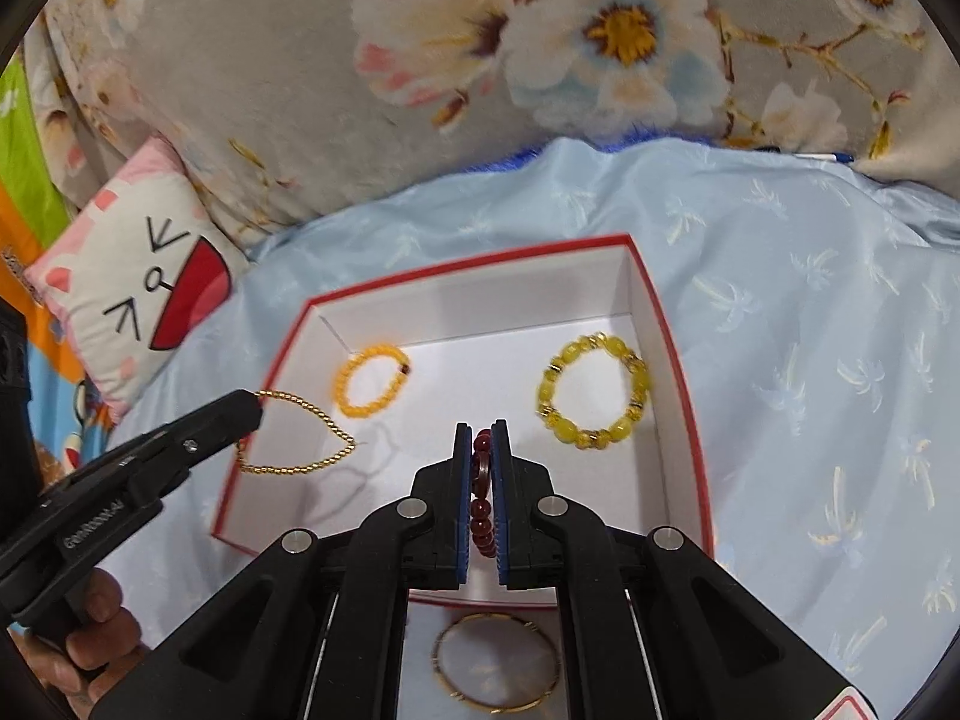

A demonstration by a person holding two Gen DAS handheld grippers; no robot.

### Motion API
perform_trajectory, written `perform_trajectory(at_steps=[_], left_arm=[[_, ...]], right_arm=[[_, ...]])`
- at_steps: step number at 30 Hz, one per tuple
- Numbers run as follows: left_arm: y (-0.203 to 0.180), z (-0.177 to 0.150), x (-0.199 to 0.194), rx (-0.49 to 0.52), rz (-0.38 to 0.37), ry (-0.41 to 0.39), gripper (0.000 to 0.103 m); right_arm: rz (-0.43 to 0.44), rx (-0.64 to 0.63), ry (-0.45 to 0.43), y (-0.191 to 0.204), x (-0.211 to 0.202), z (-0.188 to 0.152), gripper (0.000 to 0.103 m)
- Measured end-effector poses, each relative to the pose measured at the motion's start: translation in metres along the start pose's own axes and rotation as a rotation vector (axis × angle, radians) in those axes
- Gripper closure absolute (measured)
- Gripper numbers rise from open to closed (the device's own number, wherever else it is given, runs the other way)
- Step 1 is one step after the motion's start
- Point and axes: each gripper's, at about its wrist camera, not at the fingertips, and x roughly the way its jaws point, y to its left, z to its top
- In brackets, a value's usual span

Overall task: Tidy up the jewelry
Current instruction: 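Carry the gold chain and dark red bracelet into the red box and release, then grasp the dark garnet bead strand with the left tool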

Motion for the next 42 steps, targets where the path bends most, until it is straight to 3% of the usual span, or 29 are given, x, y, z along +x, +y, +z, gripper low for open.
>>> perform_trajectory(at_steps=[3,5,6,7,12,20,28,34,42], left_arm=[[-0.001,-0.003,0.005,0.017,0.034,-0.01,0.096],[-0.003,-0.004,0.003,0.028,0.055,-0.034,0.078],[-0.002,-0.003,0.0,0.025,0.058,-0.048,0.063],[-0.001,-0.003,-0.004,0.017,0.058,-0.064,0.057],[-0.002,-0.006,-0.03,0.018,0.061,-0.113,0.054],[-0.011,-0.047,-0.072,0.049,0.08,-0.13,0.051],[-0.016,-0.109,-0.087,0.053,0.097,-0.067,0.051],[-0.028,-0.151,-0.089,0.06,0.062,-0.012,0.051],[-0.065,-0.168,-0.075,0.166,0.022,0.017,0.051]], right_arm=[[-0.046,-0.004,-0.02,-0.009,0.0,-0.003,0.092],[-0.061,-0.004,-0.046,-0.014,-0.009,-0.002,0.085],[-0.067,-0.005,-0.062,-0.016,-0.015,-0.001,0.08],[-0.074,-0.005,-0.079,-0.017,-0.022,0.0,0.078],[-0.068,-0.009,-0.131,-0.021,-0.058,-0.007,0.069],[-0.062,-0.011,-0.124,-0.023,-0.102,-0.063,0.069],[-0.05,0.019,-0.063,-0.024,-0.119,-0.126,0.069],[-0.067,0.015,-0.029,-0.02,-0.125,-0.162,0.069],[-0.079,0.069,-0.004,-0.038,-0.129,-0.183,0.069]])
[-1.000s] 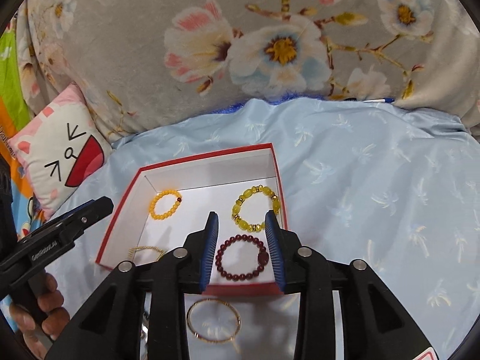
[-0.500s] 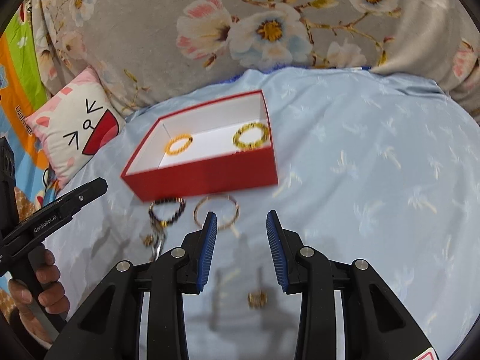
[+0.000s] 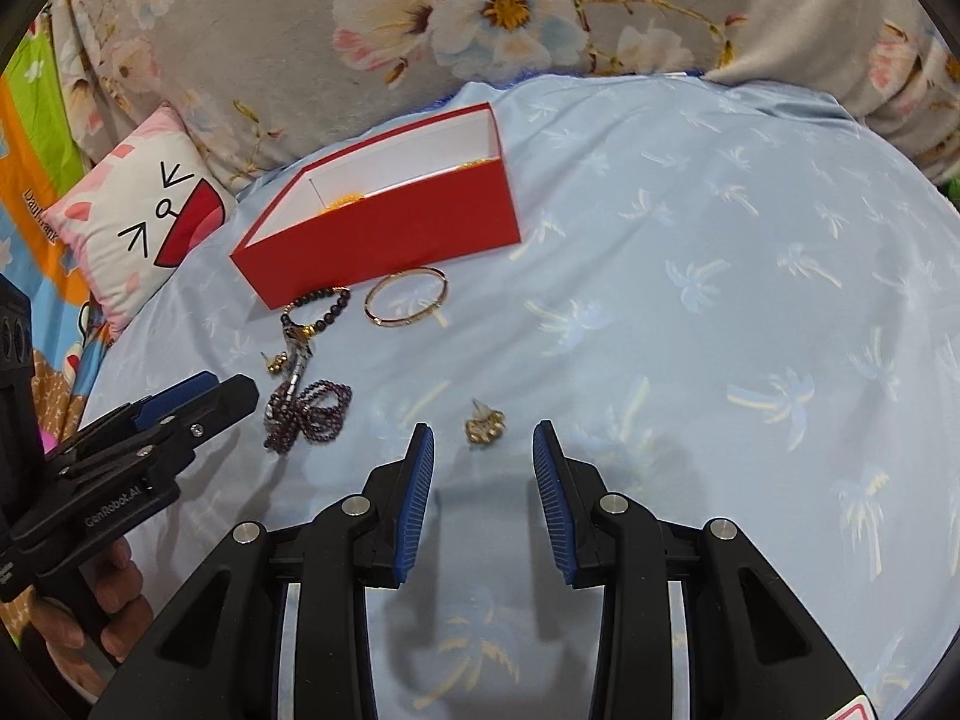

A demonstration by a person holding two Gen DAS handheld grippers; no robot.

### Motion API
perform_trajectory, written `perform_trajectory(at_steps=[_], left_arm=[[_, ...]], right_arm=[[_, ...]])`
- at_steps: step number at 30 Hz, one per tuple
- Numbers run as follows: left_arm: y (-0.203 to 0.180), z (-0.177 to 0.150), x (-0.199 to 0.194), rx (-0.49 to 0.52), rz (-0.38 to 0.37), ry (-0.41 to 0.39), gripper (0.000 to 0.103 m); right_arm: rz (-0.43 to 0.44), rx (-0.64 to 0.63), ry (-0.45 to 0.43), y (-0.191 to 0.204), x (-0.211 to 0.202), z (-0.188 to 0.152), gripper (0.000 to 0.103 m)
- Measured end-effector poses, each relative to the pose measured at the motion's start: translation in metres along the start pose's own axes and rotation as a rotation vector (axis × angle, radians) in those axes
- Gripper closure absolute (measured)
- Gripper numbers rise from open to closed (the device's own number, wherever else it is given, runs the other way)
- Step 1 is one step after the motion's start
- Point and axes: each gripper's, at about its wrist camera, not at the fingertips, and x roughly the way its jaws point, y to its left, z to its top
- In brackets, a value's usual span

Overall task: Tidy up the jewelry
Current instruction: 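Grasp the dark garnet bead strand with the left tool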

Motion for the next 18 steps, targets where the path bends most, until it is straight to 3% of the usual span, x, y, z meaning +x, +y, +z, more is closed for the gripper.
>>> perform_trajectory(at_steps=[5,11,12,13,15,18], left_arm=[[-0.015,0.0,0.015,0.058,-0.013,0.022,0.057],[-0.022,-0.003,0.033,0.085,-0.012,0.06,0.077],[-0.022,-0.003,0.033,0.092,-0.009,0.059,0.082],[-0.022,-0.003,0.034,0.089,-0.017,0.064,0.093],[-0.019,-0.005,0.038,0.069,-0.041,0.093,0.103],[-0.014,-0.007,0.032,0.05,-0.042,0.072,0.103]], right_arm=[[-0.004,0.022,0.003,-0.009,0.0,-0.002,0.069],[-0.003,0.038,0.0,-0.016,0.0,-0.001,0.069],[-0.003,0.035,0.003,-0.016,0.001,-0.001,0.069],[-0.001,0.033,0.007,-0.016,0.002,-0.001,0.069],[0.003,0.03,0.015,-0.015,0.006,-0.002,0.069],[0.01,0.025,0.021,-0.012,0.008,-0.003,0.069]])
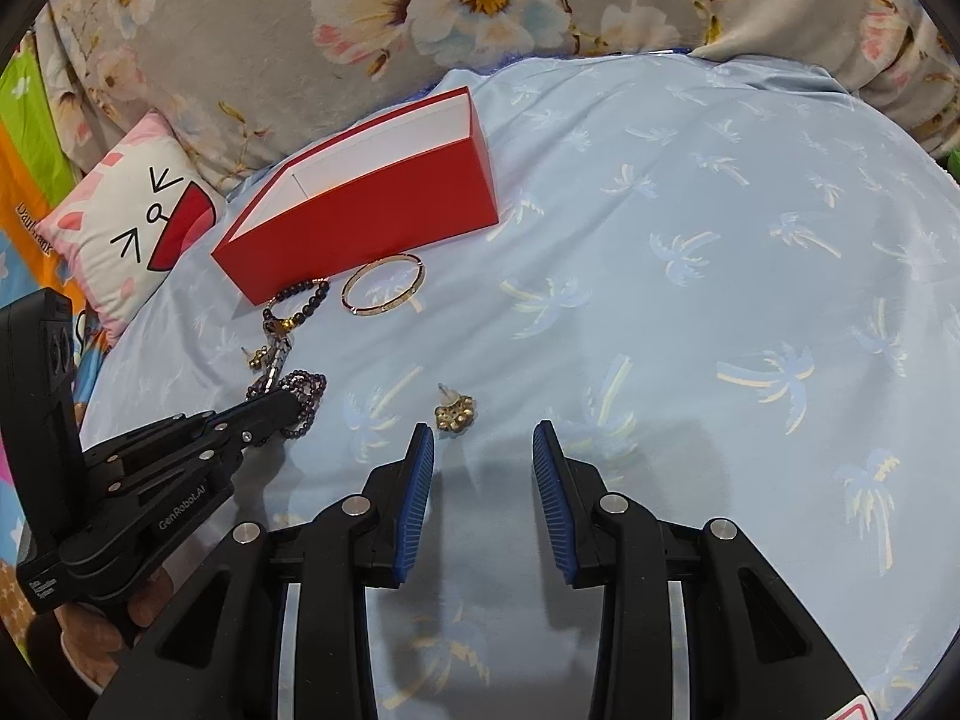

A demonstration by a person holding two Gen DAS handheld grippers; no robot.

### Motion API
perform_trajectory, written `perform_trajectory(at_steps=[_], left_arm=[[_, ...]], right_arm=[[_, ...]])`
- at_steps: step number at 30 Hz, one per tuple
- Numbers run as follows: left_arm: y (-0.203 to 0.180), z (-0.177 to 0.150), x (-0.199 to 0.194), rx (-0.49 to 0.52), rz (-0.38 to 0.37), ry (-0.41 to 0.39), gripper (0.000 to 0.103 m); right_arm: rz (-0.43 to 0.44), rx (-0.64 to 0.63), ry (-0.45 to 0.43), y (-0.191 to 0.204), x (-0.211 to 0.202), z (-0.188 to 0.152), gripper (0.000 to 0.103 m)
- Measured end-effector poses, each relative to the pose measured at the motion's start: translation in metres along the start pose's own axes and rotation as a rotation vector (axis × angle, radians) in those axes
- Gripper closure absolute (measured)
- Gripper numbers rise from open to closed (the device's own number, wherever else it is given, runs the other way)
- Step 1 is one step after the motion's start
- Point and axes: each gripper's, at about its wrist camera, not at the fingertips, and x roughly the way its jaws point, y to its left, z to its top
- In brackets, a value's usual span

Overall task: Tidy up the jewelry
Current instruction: 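Grasp the dark garnet bead strand with the left tool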

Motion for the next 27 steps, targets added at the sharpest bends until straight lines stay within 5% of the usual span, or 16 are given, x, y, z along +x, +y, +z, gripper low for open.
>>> perform_trajectory(at_steps=[12,14,15,16,21,25,27], left_arm=[[0.014,0.0,-0.033,-0.031,-0.008,-0.069,0.1],[0.009,0.001,-0.029,-0.016,-0.002,-0.06,0.076],[0.006,0.002,-0.027,-0.004,0.01,-0.066,0.053],[0.001,0.002,-0.025,0.019,0.028,-0.083,0.047],[-0.009,0.011,-0.006,0.088,0.048,-0.06,0.048],[-0.005,0.011,0.011,0.084,0.033,0.003,0.079],[-0.001,0.011,0.011,0.063,0.014,0.006,0.086]], right_arm=[[0.013,-0.017,-0.013,0.011,-0.002,0.002,0.069],[0.015,-0.016,-0.012,0.011,-0.002,0.002,0.069],[0.014,-0.017,-0.013,0.012,-0.003,0.002,0.069],[0.012,-0.018,-0.014,0.012,-0.003,0.002,0.069],[0.015,-0.005,-0.016,0.007,-0.004,0.003,0.069],[0.015,-0.002,-0.015,0.006,-0.003,0.004,0.069],[0.017,-0.001,-0.014,0.006,-0.002,0.004,0.069]])
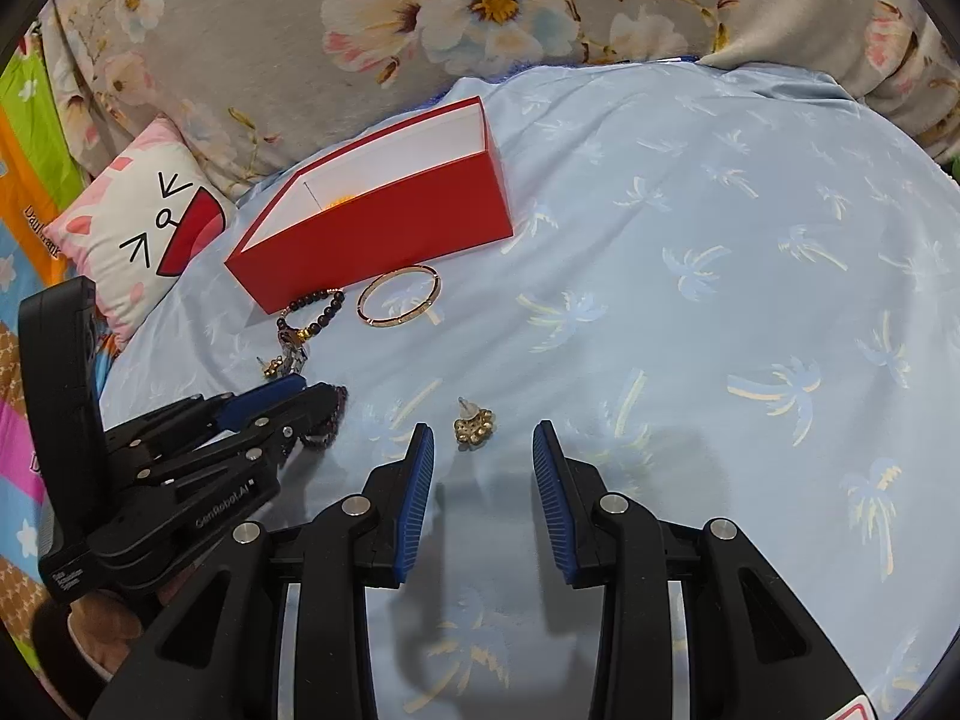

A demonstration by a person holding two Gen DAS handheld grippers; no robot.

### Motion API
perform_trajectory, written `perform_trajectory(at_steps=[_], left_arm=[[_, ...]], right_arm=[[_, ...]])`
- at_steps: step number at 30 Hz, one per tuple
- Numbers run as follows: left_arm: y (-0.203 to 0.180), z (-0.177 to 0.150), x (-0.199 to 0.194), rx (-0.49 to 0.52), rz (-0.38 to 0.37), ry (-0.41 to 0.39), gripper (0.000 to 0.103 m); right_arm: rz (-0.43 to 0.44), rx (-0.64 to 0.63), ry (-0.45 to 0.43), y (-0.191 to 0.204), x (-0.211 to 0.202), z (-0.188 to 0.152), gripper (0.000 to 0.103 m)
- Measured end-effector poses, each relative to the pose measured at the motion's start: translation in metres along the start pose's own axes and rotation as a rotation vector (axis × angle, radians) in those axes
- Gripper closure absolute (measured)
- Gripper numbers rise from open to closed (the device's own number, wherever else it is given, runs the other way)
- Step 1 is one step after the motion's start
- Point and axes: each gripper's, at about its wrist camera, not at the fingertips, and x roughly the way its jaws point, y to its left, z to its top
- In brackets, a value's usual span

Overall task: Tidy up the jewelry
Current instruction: 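Grasp the dark garnet bead strand with the left tool, then grasp the gold bangle with the right tool while the left tool holds the garnet strand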

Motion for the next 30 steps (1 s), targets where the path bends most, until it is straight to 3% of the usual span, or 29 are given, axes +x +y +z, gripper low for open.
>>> perform_trajectory(at_steps=[1,2,13,19,21,22,30], left_arm=[[0.001,0.0,-0.001,-0.003,-0.002,-0.003,0.096],[0.002,0.0,-0.002,-0.003,-0.003,-0.005,0.098],[0.04,-0.01,-0.058,-0.149,-0.012,-0.098,0.098],[0.069,-0.02,-0.061,-0.214,0.021,-0.088,0.098],[0.075,-0.024,-0.057,-0.228,0.03,-0.073,0.098],[0.078,-0.026,-0.054,-0.235,0.032,-0.065,0.098],[0.089,-0.035,-0.045,-0.266,0.02,-0.048,0.098]], right_arm=[[-0.002,0.0,0.0,0.0,0.0,0.0,0.069],[-0.001,0.0,0.001,0.0,0.0,0.0,0.069],[0.021,-0.057,-0.004,0.022,0.01,0.018,0.069],[0.042,-0.112,0.009,0.05,0.037,0.04,0.069],[0.042,-0.115,0.024,0.057,0.051,0.047,0.049],[0.037,-0.117,0.027,0.059,0.056,0.049,0.046],[-0.038,-0.177,0.063,0.075,0.097,0.063,0.041]])
